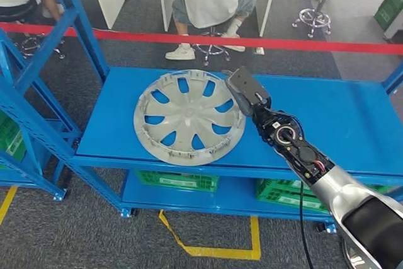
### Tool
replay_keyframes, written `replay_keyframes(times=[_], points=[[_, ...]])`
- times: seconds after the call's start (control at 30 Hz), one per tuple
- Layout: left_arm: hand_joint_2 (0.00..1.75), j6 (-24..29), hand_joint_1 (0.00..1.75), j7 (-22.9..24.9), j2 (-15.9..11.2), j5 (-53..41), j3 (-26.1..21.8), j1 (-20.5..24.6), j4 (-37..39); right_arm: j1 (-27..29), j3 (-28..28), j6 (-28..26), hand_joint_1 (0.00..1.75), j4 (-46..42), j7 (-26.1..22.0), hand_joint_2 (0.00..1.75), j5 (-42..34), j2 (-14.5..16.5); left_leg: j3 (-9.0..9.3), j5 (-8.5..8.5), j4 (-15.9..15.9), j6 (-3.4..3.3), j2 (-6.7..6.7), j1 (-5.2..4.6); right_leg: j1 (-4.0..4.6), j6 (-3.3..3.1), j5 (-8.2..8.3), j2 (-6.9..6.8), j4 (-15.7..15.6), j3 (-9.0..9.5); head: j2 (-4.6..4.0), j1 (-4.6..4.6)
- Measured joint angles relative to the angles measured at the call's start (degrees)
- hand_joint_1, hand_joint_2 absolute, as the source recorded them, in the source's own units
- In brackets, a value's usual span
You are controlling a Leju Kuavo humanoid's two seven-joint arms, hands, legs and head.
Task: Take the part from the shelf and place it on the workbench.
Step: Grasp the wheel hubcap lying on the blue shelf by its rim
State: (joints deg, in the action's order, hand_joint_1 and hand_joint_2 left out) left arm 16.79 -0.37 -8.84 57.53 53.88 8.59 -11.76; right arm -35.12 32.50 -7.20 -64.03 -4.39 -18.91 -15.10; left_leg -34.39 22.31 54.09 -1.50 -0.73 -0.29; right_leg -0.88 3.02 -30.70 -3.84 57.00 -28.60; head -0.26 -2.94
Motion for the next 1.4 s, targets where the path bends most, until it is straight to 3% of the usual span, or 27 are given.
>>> replay_keyframes(times=[0.07, 0.1, 0.13, 0.17, 0.23, 0.3, 0.37, 0.4, 0.43, 0.47, 0.5, 0.57, 0.63, 0.67, 0.7, 0.77, 0.83, 0.87, 0.93, 1.0, 1.1, 1.13, 1.17, 1.2, 1.3, 1.33, 1.4], points=[[0.00, 0.0, 0.00, 0.0, 0.0, 0.1, 0.0, 0.0, 0.0, 0.1, 0.0, 0.0, 0.00, 0.1, 0.0, 0.00, 0.0, -0.1, 0.14, 0.03, 0.0, -0.28, 1.35, 0.10, -0.10, 0.21, -3.83, 2.76, 8.4, -4.05, 0.00, -0.35], [0.00, 0.0, 0.00, 0.0, 0.0, 0.1, 0.0, 0.1, 0.0, 0.3, 0.0, 0.0, 0.00, 0.1, 0.0, 0.00, 0.0, -0.1, 0.18, 0.06, 0.0, -0.37, 2.11, 0.06, -0.09, 0.24, -5.07, 3.28, 12.5, -6.20, 0.00, -0.49], [0.00, 0.0, 0.00, 0.0, 0.1, 0.1, 0.0, 0.0, 0.0, 0.4, 0.0, 0.0, 0.00, 0.2, 0.1, 0.00, 0.0, -0.2, 0.26, 0.10, 0.0, -0.42, 2.95, 0.02, -0.08, 0.21, -5.26, 3.52, 14.9, -7.71, 0.00, -0.60], [0.00, 0.0, 0.00, 0.0, 0.1, 0.1, 0.0, 0.0, 0.0, 0.5, 0.0, 0.1, 0.00, 0.3, 0.1, 0.00, 0.0, -0.2, 0.39, 0.14, 0.0, -0.43, 3.80, -0.02, -0.08, 0.11, -4.12, 3.64, 14.7, -8.07, 0.00, -0.67], [0.00, 0.0, 0.00, 0.0, 0.1, 0.1, 0.0, -0.1, 0.0, 0.5, 0.0, 0.1, 0.00, 0.3, 0.1, 0.00, 0.0, -0.2, 0.87, 0.29, 0.1, -0.32, 5.51, -0.03, -0.09, -0.30, 0.96, 4.76, 7.6, -5.70, 0.00, -0.90], [0.00, 0.0, 0.00, 0.0, 0.2, 0.1, 0.0, 0.0, 0.0, 0.3, 0.0, 0.1, 0.00, 0.3, 0.0, 0.00, 0.0, -0.2, 1.02, 0.39, 0.2, -0.03, 7.02, -0.02, -0.19, -0.77, 4.51, 7.63, 0.1, -2.72, 0.00, -0.82], [0.00, 0.0, 0.00, 0.0, 0.3, 0.1, 0.0, 0.0, 0.0, 0.2, 0.0, 0.2, 0.00, 0.4, 0.0, 0.00, 0.0, -0.3, 0.51, 0.17, 0.2, 0.55, 8.42, 0.22, -0.15, -1.14, 4.55, 8.85, -2.4, -1.36, 0.00, -0.96], [0.00, 0.0, 0.00, 0.0, 0.3, 0.1, 0.0, -0.1, 0.0, 0.2, 0.0, 0.2, 0.00, 0.3, 0.0, 0.00, 0.0, -0.4, 0.27, -0.05, 0.1, 0.94, 9.17, 0.35, -0.11, -1.32, 4.49, 8.24, -2.9, -1.01, 0.00, -1.09], [0.00, 0.0, 0.00, 0.0, 0.2, 0.2, 0.0, -0.2, 0.0, 0.1, 0.0, 0.3, 0.00, 0.3, 0.0, 0.00, 0.0, -0.4, 0.07, -0.04, 0.2, 1.29, 9.15, 0.33, -0.18, -1.55, 4.53, 7.46, -3.3, -0.63, 0.00, -1.26], [0.00, 0.0, 0.00, 0.0, 0.2, 0.2, 0.0, -0.4, 0.0, 0.0, 0.0, 0.3, 0.00, 0.3, 0.0, 0.00, 0.0, -0.3, -0.34, 0.43, 0.9, 1.60, 8.09, 0.17, -0.33, -1.80, 4.74, 6.73, -3.6, -0.41, 0.00, -1.06], [0.00, 0.0, 0.00, 0.0, 0.2, 0.2, 0.0, -0.4, 0.0, 0.0, 0.0, 0.3, 0.00, 0.3, 0.0, 0.00, 0.0, -0.3, -1.28, 1.51, 2.8, 1.86, 6.34, 0.01, -0.46, -2.06, 4.92, 5.93, -4.0, -0.20, 0.00, -0.64], [0.00, 0.1, 0.00, 0.0, 0.2, 0.2, 0.0, -0.3, 0.0, 0.1, 0.0, 0.3, 0.00, 0.3, 0.0, 0.00, 0.0, -0.3, -5.17, 5.16, 10.3, 2.30, 2.49, 0.06, -0.44, -2.45, 4.95, 4.21, -4.3, -0.05, 0.00, 0.08], [0.00, 0.0, 0.00, 0.0, 0.2, 0.2, 0.0, -0.2, 0.0, 0.1, 0.0, 0.4, 0.00, 0.4, 0.0, 0.00, 0.0, -0.3, -8.87, 7.37, 17.1, 2.70, 1.24, 0.53, -0.28, -2.56, 4.78, 2.46, -4.2, -0.07, 0.00, 0.27], [0.00, 0.0, 0.00, 0.0, 0.3, 0.2, 0.0, -0.3, 0.0, 0.1, 0.0, 0.4, 0.00, 0.4, 0.0, 0.00, 0.0, -0.3, -9.20, 6.91, 17.4, 2.87, 1.07, 0.73, -0.26, -2.51, 4.70, 1.66, -4.2, -0.04, 0.00, 0.31], [0.00, 0.0, 0.00, 0.0, 0.3, 0.2, 0.0, -0.3, 0.0, 0.1, 0.0, 0.4, 0.00, 0.4, 0.0, 0.00, 0.0, -0.3, -8.16, 5.44, 15.3, 2.98, 0.84, 0.88, -0.29, -2.40, 4.57, 0.92, -4.2, 0.02, 0.00, 0.36], [0.00, 0.0, 0.00, 0.0, 0.2, 0.2, 0.0, -0.3, 0.0, 0.1, 0.0, 0.4, 0.00, 0.4, 0.0, 0.00, 0.0, -0.3, -3.58, 1.76, 6.7, 2.97, -0.92, 0.91, -0.25, -1.97, 4.16, -0.51, -4.0, 0.24, 0.00, 0.45], [0.00, 0.0, 0.00, 0.0, 0.2, 0.2, 0.0, -0.1, 0.0, -0.1, 0.0, 0.4, 0.00, 0.4, 0.0, 0.00, 0.0, -0.3, -0.58, 0.09, 1.0, 2.51, -2.31, 0.69, 0.00, -1.32, 3.61, -1.62, -3.8, 0.45, 0.00, 0.26], [0.00, 0.0, 0.00, 0.0, 0.2, 0.2, 0.0, -0.1, 0.0, -0.2, 0.0, 0.4, 0.00, 0.4, 0.0, 0.00, 0.0, -0.3, -0.34, 0.17, 0.4, 2.18, -2.33, 0.50, 0.12, -0.99, 3.40, -2.10, -3.8, 0.61, 0.00, 0.15], [0.00, 0.1, 0.00, 0.0, 0.1, 0.2, 0.0, -0.2, 0.0, -0.3, 0.0, 0.4, 0.00, 0.3, 0.0, 0.00, 0.0, -0.3, -0.35, 0.14, 0.4, 1.50, -1.00, 0.39, -0.01, -0.36, 3.09, -2.83, -3.9, 1.17, 0.00, -0.06], [0.00, 0.1, 0.00, 0.0, 0.1, 0.3, 0.0, -0.3, 0.0, -0.4, 0.0, 0.5, 0.00, 0.3, 0.0, 0.00, 0.0, -0.3, -0.08, 0.09, 0.1, 0.94, 0.16, 0.53, -0.32, 0.16, 1.33, -1.04, -2.0, 0.53, 0.00, -0.25], [0.00, 0.2, 0.00, -0.2, 0.1, 0.3, 0.0, -0.2, 0.0, -0.4, -0.1, 0.6, 0.00, 0.5, 0.0, 0.00, 0.0, -0.4, 0.13, 0.11, 0.0, 0.36, 1.92, 0.57, -0.23, 0.21, -4.36, 2.99, 9.8, -5.04, 0.00, -0.81], [0.00, 0.4, 0.00, -0.3, 0.1, 0.4, 0.0, -0.2, 0.0, -0.2, -0.1, 0.6, 0.00, 0.6, 0.0, 0.00, 0.0, -0.5, 0.17, 0.13, 0.1, 0.23, 2.58, 0.49, -0.14, 0.13, -5.40, 3.41, 13.5, -7.01, 0.00, -1.00], [0.00, 0.7, 0.00, -0.5, 0.0, 0.5, 0.0, -0.2, 0.0, 0.0, -0.1, 0.6, 0.00, 0.7, 0.0, 0.00, 0.0, -0.5, 0.25, 0.17, 0.1, 0.17, 3.32, 0.40, -0.10, 0.00, -5.30, 3.61, 15.3, -8.17, 0.00, -1.12], [0.00, 1.0, 0.00, -0.7, 0.0, 0.7, 0.0, -0.2, 0.0, 0.3, -0.1, 0.6, 0.00, 0.7, 0.0, 0.00, 0.0, -0.6, 0.39, 0.21, 0.1, 0.14, 4.09, 0.33, -0.09, -0.20, -3.92, 3.73, 14.6, -8.22, 0.00, -1.24], [0.00, 1.3, 0.00, -1.0, -0.5, 1.0, 0.0, -0.2, 0.0, 0.6, -0.3, 0.6, 0.00, 0.8, 0.0, 0.00, 0.0, -0.9, 0.95, 0.43, 0.2, 0.27, 6.04, 0.17, -0.06, -1.09, 3.31, 5.37, 2.9, -4.02, 0.00, -1.61], [0.00, 1.3, 0.00, -1.0, -0.7, 1.1, 0.0, -0.3, 0.0, 0.6, -0.4, 0.6, 0.00, 0.8, 0.0, 0.00, 0.0, -1.0, 0.95, 0.48, 0.2, 0.40, 6.52, 0.12, -0.03, -1.33, 4.40, 6.03, -0.4, -2.74, 0.00, -1.63], [0.00, 1.3, 0.00, -1.0, -1.0, 1.3, 0.0, -0.5, 0.0, 0.6, -0.6, 0.6, 0.00, 0.8, 0.0, 0.00, -0.1, -1.1, 0.63, 0.40, 0.2, 0.89, 7.25, 0.12, 0.14, -1.63, 4.40, 6.49, -2.6, -1.56, 0.00, -1.52]])
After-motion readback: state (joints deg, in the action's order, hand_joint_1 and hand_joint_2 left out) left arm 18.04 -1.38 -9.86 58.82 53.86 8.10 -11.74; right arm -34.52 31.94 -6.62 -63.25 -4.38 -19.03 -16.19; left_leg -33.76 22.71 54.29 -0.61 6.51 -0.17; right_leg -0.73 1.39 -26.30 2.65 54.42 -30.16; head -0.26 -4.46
